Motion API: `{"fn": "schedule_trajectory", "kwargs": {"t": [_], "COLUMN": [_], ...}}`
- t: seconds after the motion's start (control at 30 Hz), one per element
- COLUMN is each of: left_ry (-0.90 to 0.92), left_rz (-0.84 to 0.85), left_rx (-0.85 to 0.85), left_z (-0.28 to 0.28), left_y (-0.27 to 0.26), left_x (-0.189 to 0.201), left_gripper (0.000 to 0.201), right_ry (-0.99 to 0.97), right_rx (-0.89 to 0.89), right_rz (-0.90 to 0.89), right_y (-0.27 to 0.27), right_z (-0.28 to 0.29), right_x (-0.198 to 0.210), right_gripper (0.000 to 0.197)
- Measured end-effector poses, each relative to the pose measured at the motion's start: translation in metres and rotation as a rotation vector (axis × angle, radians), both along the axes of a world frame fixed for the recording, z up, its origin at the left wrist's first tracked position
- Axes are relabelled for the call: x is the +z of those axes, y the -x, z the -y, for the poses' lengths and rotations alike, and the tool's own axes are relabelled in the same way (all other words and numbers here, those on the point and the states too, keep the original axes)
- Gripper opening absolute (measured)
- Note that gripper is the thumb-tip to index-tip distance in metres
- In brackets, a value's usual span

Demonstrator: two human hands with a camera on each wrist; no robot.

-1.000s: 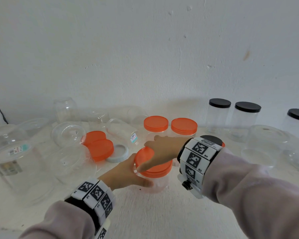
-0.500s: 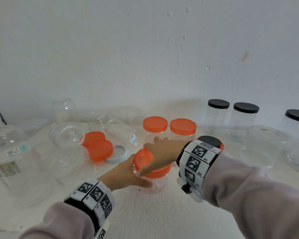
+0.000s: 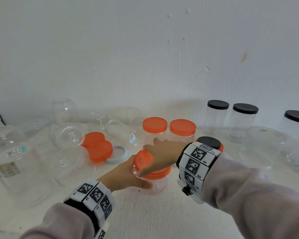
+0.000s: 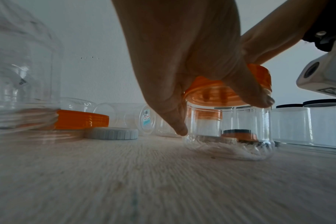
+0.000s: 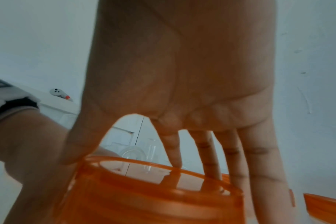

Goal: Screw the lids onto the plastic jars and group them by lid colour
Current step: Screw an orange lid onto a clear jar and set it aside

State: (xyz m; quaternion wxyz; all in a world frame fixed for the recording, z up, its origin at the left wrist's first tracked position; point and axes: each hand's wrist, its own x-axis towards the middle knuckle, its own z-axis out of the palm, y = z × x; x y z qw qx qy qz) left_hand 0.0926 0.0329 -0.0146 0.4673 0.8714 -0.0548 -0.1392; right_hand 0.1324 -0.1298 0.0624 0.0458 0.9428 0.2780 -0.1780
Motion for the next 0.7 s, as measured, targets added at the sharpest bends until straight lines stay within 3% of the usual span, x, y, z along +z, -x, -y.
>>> {"fn": "schedule_trajectory", "kwargs": {"t": [0.13,0.3,0.7], "left_ry": [0.031,0.006,-0.004], "left_rz": [-0.002,0.012,0.023], "left_rx": [-0.001,0.002,0.036], "left_z": [0.001,0.001,0.004], "left_y": [0.001,0.002,0.003], "left_x": [0.000,0.001,0.000], "left_gripper": [0.120,0.122,0.102], "right_ry": [-0.020,-0.062,-0.147], "right_rx": [0.056,0.078,0.079], "right_rz": [-0.075,-0.036,0.088], "right_y": [-0.005,-0.006,0.004], "right_z": [0.005,0.009,0.014], "right_x": [0.006,0.001,-0.021], "right_gripper": [0.106,0.102,0.097]}}
